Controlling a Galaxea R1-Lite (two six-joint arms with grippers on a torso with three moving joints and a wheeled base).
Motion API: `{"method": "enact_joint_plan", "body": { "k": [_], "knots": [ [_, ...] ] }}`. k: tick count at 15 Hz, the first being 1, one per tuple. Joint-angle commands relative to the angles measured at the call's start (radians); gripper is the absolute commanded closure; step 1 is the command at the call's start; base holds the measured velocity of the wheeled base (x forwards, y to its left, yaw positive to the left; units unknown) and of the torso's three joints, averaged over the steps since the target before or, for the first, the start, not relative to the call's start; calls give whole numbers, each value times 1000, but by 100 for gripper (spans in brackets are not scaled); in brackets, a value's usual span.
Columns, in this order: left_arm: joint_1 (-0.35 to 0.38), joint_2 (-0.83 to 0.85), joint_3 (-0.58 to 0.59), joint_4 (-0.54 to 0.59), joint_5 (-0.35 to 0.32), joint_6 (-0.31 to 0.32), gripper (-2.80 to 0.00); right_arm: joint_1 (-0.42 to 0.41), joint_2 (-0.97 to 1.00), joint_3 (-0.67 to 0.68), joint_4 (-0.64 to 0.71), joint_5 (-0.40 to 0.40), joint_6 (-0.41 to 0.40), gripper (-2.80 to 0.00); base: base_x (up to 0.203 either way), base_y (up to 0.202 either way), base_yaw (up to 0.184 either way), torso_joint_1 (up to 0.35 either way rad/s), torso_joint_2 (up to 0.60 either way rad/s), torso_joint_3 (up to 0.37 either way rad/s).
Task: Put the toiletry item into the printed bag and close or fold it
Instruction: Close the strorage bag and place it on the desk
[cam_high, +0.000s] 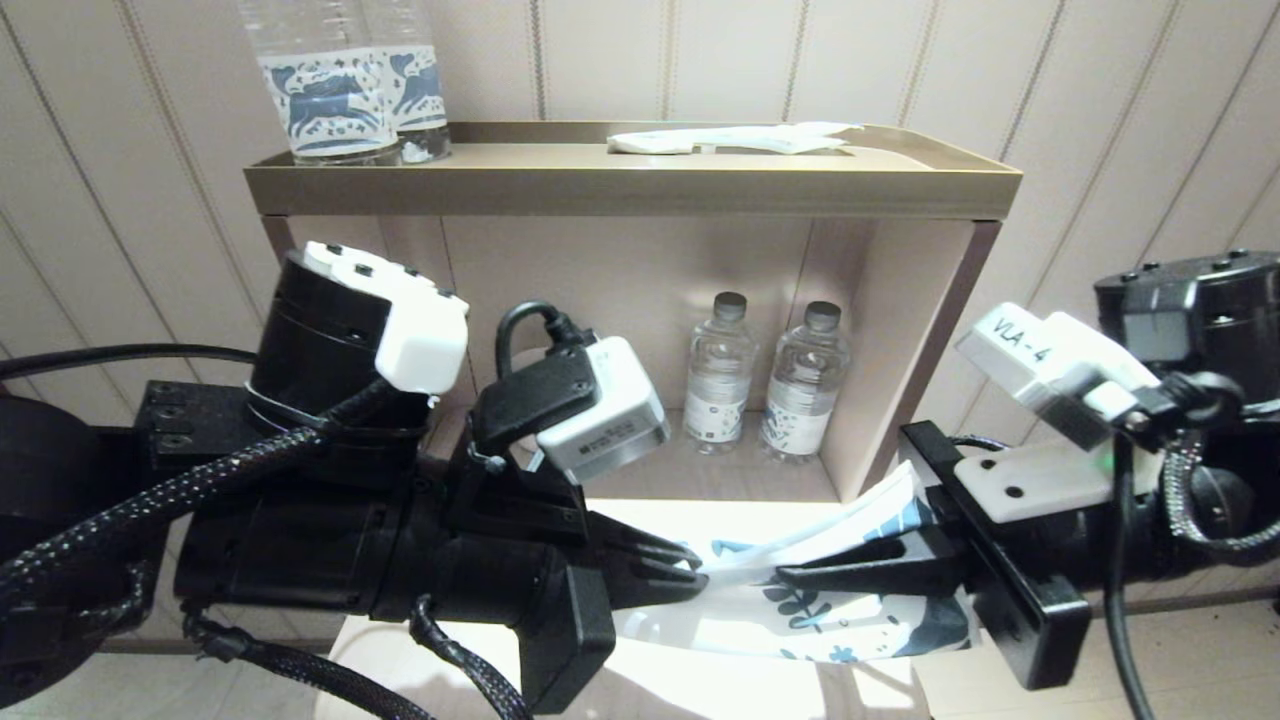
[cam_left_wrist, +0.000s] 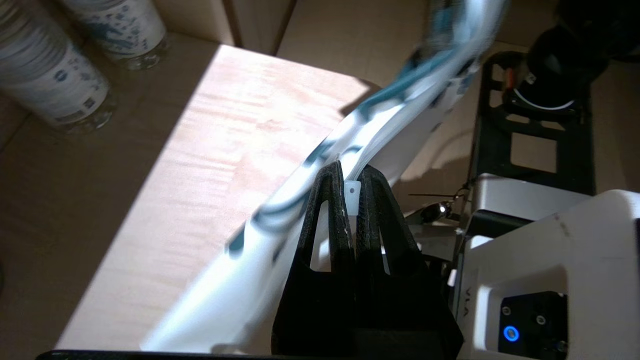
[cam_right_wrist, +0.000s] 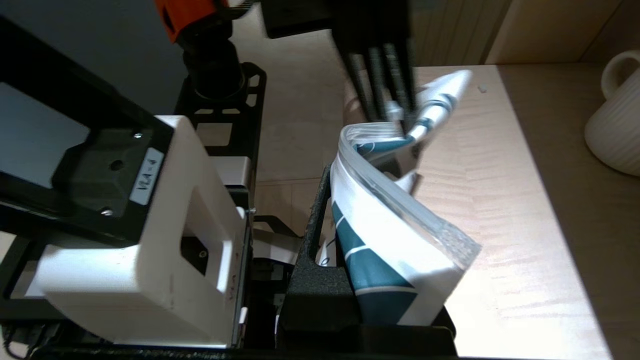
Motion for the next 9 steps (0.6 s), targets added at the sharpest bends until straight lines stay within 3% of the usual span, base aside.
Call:
{"method": "enact_joint_plan", "body": {
  "k": [1, 9],
  "knots": [
    [17, -23, 18, -7, -3, 2, 0, 12, -38, -1, 16, 10, -3, 0, 0, 0, 0, 0, 0, 0],
    [35, -49, 41, -21, -3, 0, 0, 11, -37, -1, 16, 13, -3, 0, 0, 0, 0, 0, 0, 0]
  ]
}}
